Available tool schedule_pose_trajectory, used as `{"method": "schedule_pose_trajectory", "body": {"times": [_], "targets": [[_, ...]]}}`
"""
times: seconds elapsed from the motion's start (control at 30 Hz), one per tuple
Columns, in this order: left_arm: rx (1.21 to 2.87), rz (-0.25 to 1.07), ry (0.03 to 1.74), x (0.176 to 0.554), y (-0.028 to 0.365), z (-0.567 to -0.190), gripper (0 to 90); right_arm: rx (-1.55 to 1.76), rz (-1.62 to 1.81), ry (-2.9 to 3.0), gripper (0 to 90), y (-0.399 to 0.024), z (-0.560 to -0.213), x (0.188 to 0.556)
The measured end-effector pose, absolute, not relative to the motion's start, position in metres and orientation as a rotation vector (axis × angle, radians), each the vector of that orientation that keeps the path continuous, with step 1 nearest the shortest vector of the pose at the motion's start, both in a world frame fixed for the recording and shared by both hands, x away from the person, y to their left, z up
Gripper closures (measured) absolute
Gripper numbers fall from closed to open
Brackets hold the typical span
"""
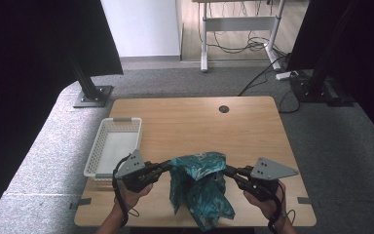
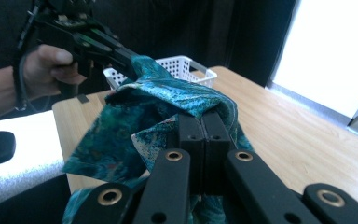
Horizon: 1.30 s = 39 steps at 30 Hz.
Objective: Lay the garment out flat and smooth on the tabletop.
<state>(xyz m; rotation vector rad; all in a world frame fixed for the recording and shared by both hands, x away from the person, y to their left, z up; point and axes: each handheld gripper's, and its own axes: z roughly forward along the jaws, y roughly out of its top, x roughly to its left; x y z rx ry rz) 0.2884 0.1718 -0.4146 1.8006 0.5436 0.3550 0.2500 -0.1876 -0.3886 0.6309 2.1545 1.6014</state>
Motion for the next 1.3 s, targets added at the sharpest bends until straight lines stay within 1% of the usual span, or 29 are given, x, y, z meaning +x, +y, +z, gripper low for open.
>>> {"method": "schedule_pose_trajectory", "body": {"times": [0.03,0.07,0.13,0.17,0.2,0.3,0.4,0.83,1.3], "targets": [[1.808,0.346,0.555,0.290,0.171,-0.419,89.1,0.675,1.591,2.169,89.0,-0.188,-0.399,0.258],[1.816,0.339,0.565,0.292,0.171,-0.423,89.1,0.675,1.591,2.169,89.0,-0.188,-0.399,0.258],[1.830,0.323,0.583,0.296,0.169,-0.433,89.1,0.722,1.569,2.186,88.9,-0.189,-0.412,0.267],[1.838,0.317,0.590,0.297,0.168,-0.437,89.2,0.767,1.556,2.203,88.9,-0.190,-0.425,0.274],[1.845,0.310,0.597,0.299,0.167,-0.442,89.2,0.767,1.556,2.203,88.9,-0.190,-0.425,0.274],[1.862,0.292,0.619,0.304,0.164,-0.453,89.1,0.834,1.521,2.235,88.9,-0.190,-0.446,0.286],[1.882,0.276,0.636,0.307,0.160,-0.464,89.1,0.862,1.502,2.248,88.9,-0.189,-0.455,0.290],[1.925,0.255,0.646,0.311,0.153,-0.477,89.0,0.914,1.464,2.278,88.8,-0.187,-0.470,0.300],[1.939,0.237,0.723,0.323,0.146,-0.497,88.6,1.027,1.387,2.294,88.4,-0.183,-0.494,0.313]]}}
